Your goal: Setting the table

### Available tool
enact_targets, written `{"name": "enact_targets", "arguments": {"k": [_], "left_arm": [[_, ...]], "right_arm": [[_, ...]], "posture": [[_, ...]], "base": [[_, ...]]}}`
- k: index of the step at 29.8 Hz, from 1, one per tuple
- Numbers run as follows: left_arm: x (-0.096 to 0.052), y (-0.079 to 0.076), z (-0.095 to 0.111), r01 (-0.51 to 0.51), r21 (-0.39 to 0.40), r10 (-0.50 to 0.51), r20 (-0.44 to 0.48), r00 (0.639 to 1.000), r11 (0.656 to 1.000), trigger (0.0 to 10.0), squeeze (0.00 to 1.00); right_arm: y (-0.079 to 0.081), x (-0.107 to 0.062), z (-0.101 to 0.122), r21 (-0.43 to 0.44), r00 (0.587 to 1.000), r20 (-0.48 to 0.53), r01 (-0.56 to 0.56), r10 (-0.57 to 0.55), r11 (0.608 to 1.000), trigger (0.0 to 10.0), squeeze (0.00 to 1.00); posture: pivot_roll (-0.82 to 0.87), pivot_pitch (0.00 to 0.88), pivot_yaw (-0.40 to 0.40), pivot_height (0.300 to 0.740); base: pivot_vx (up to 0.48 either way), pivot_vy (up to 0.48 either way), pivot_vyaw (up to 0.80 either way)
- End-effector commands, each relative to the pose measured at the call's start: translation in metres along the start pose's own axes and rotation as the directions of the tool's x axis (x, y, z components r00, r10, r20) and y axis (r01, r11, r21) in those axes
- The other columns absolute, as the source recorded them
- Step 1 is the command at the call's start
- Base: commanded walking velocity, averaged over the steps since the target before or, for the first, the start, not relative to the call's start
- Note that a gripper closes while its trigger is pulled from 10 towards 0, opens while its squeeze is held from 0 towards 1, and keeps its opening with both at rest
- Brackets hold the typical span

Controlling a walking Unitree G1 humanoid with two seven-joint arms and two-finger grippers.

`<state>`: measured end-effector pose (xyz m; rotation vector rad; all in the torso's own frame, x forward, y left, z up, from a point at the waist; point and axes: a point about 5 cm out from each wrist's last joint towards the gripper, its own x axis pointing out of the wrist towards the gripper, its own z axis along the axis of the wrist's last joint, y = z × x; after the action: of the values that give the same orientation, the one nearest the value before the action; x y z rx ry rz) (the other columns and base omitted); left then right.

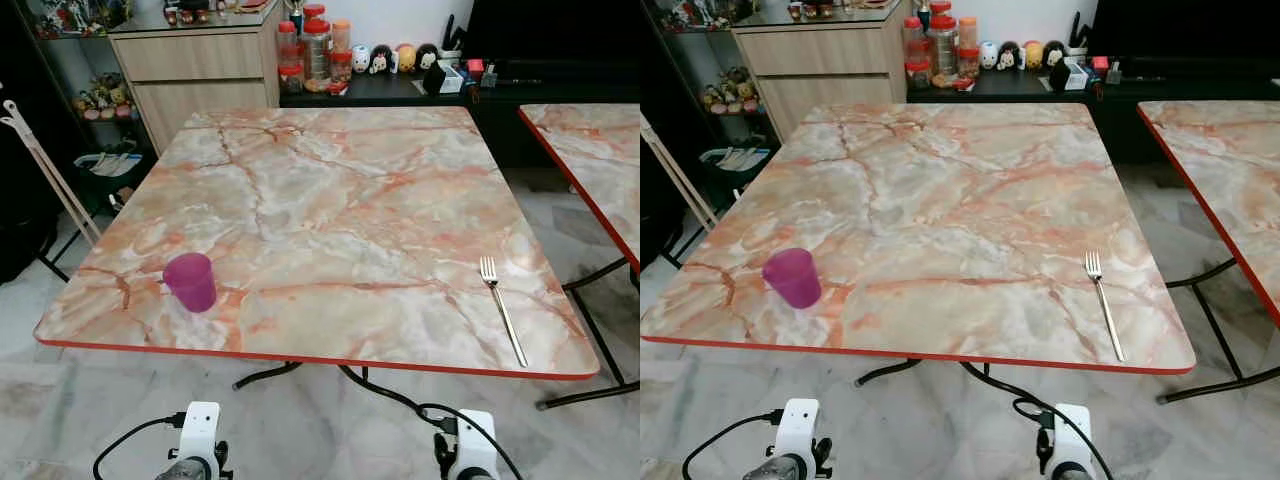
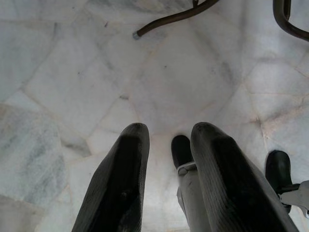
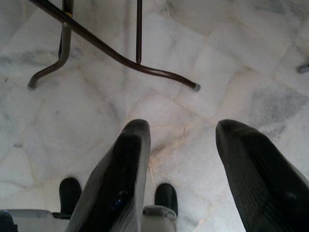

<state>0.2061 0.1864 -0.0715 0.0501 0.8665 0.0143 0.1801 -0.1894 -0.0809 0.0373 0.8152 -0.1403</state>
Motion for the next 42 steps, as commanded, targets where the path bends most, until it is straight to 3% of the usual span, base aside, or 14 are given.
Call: {"name": "enact_targets", "arguments": {"k": [1, 22, 35, 42], "left_arm": [[-0.0011, 0.0026, -0.0053, -0.009, 0.006, 0.009, -0.021, 1.0, 1.0, 10.0, 0.0], [-0.0012, 0.0091, -0.0036, -0.033, -0.012, 0.033, -0.017, 0.999, 0.999, 10.0, 0.0], [-0.0008, 0.0028, -0.0042, -0.018, -0.012, 0.018, -0.02, 1.0, 1.0, 10.0, 0.0], [-0.0007, -0.0001, -0.0047, -0.015, -0.013, 0.015, -0.02, 1.0, 1.0, 10.0, 0.0]], "right_arm": [[-0.0033, -0.0005, -0.0015, 0.008, 1.0, -0.007, 0.009, -0.009, 1.0, 10.0, 0.0], [-0.0024, 0.0014, 0.0036, 0.015, 1.0, -0.001, 0.01, -0.01, 1.0, 10.0, 0.0], [-0.0028, 0.0018, 0.0055, 0.013, 1.0, 0.007, 0.008, -0.008, 1.0, 10.0, 0.0], [-0.0051, 0.0022, 0.0073, 0.003, 1.0, 0.013, 0.011, -0.011, 1.0, 10.0, 0.0]], "posture": [[-0.06, 0.0, 0.023, 0.74], [-0.05, 0.0, 0.025, 0.74], [-0.05, 0.0, 0.015, 0.74], [-0.05, 0.0, 0.008, 0.74]], "base": [[0.0, -0.247, 0.0], [0.0, -0.233, -0.08], [0.0, 0.0, 0.0], [0.0, -0.464, 0.0]]}}
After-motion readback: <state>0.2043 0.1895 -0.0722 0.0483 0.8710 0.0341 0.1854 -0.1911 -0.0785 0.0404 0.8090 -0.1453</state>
